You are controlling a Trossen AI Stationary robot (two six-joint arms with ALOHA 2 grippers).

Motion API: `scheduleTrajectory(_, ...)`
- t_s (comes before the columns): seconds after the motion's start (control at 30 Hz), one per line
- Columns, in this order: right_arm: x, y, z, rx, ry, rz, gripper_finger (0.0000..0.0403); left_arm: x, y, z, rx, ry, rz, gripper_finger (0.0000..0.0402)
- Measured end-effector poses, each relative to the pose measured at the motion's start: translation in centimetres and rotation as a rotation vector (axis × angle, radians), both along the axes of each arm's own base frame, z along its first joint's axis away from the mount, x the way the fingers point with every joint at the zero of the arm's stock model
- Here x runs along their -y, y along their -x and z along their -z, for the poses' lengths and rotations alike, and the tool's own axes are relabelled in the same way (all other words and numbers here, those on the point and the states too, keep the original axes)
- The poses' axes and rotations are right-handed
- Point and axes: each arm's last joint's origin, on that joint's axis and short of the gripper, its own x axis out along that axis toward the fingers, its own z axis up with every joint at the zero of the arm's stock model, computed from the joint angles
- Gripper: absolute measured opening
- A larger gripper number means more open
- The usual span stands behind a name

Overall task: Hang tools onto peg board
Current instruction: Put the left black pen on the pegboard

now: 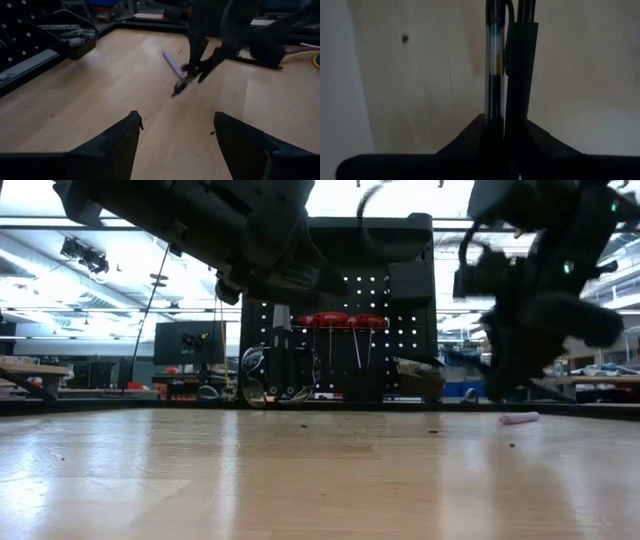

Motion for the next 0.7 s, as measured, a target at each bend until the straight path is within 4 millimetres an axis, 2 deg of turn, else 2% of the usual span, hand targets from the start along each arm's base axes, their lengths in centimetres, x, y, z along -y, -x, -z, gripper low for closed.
scheduleTrajectory(0.27, 1.4, 0.5, -4.0, 0.244, 0.006, -0.019, 0.0083, -0.9, -0.6, 0.0, 0.027, -0.005, -0.017, 0.0252)
scheduleTrajectory(0.43, 2.6, 0.4, -7.1, 0.419, 0.158, -0.105, 0.0083, -1.8, -1.9, 1.2, 0.055, 0.020, 0.017, 0.0252)
scheduleTrajectory(0.6, 5.9, 0.2, -10.4, 0.610, 0.290, -0.125, 0.0083, -3.4, -3.3, 2.5, 0.109, 0.096, 0.093, 0.0252)
scheduleTrajectory(0.7, 8.4, 0.2, -12.3, 0.722, 0.381, -0.117, 0.0083, -4.4, -3.9, 2.6, 0.152, 0.139, 0.130, 0.0252)
